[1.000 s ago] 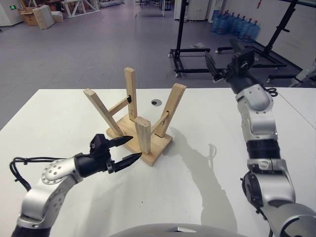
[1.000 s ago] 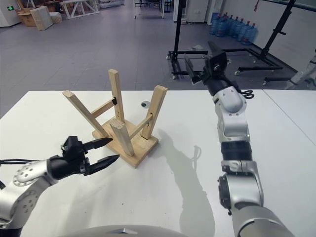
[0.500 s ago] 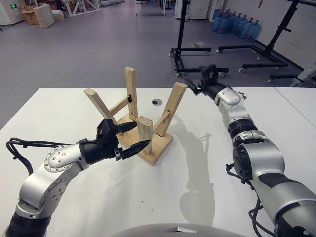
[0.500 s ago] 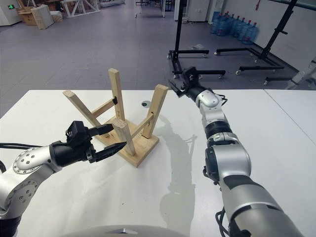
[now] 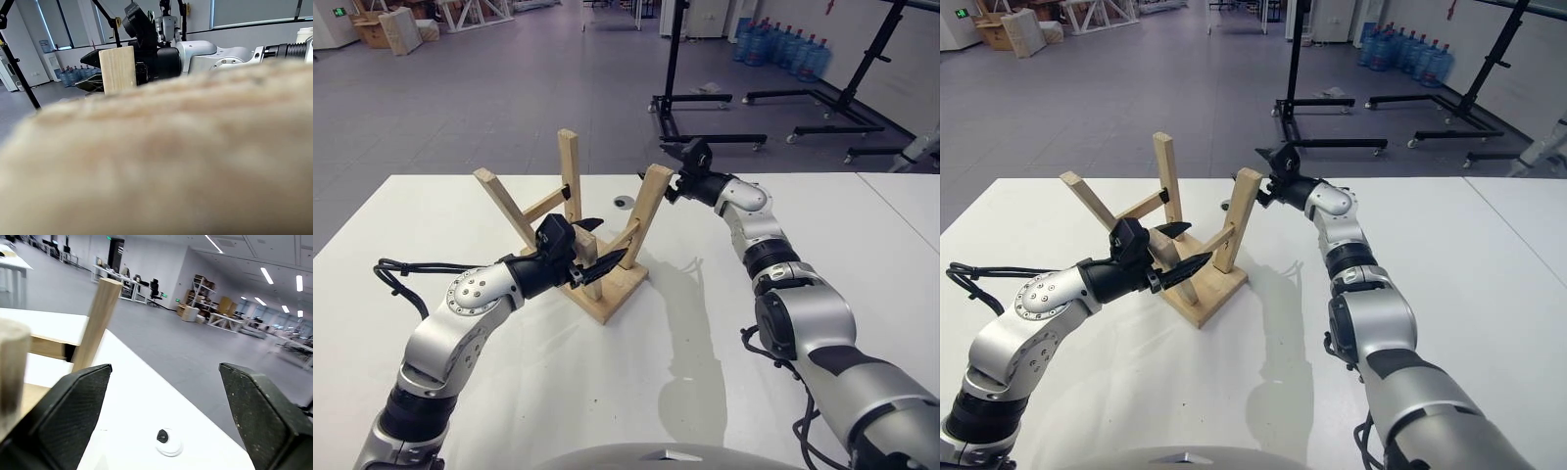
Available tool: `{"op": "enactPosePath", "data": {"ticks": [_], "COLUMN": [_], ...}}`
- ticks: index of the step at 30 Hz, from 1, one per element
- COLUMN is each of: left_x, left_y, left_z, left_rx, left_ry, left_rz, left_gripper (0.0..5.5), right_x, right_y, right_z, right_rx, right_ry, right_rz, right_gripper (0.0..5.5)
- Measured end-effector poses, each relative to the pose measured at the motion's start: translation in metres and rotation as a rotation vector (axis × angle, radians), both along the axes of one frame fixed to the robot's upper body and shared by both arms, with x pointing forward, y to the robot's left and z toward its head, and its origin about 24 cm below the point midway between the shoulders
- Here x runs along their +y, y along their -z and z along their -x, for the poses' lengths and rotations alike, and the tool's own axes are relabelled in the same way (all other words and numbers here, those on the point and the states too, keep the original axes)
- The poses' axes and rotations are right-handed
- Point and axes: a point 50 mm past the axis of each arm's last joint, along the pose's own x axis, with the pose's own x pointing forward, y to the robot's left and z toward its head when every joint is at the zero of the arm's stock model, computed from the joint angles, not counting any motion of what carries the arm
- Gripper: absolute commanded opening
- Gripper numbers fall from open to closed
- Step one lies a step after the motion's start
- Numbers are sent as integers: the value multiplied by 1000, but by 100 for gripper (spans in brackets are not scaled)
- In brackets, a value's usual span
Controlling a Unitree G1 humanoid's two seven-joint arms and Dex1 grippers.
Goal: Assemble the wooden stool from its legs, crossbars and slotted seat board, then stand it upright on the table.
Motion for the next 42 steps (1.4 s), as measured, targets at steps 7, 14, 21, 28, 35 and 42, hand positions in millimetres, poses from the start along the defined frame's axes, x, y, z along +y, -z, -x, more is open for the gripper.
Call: {"op": "enactPosePath", "data": {"ticks": [7,14,21,28,35,42], "left_x": [3,3,9,10,-6,-15], "left_y": [0,1,1,3,13,33], "left_z": [-1,1,2,-1,2,-4], "left_rx": [-17,-37,-49,-56,8,176], "left_ry": [2,-7,-22,-37,6,87], "left_rz": [-30,-32,-22,8,55,213], "left_gripper": [348,348,348,348,348,348], "right_x": [7,13,17,22,-4,-44], "right_y": [-2,7,12,8,7,-8], "right_z": [0,24,42,44,46,52], "right_rx": [-30,-42,-25,-44,-74,-91], "right_ry": [37,57,144,197,272,432], "right_rz": [44,4,54,123,227,196], "right_gripper": [405,405,405,405,405,405]}}
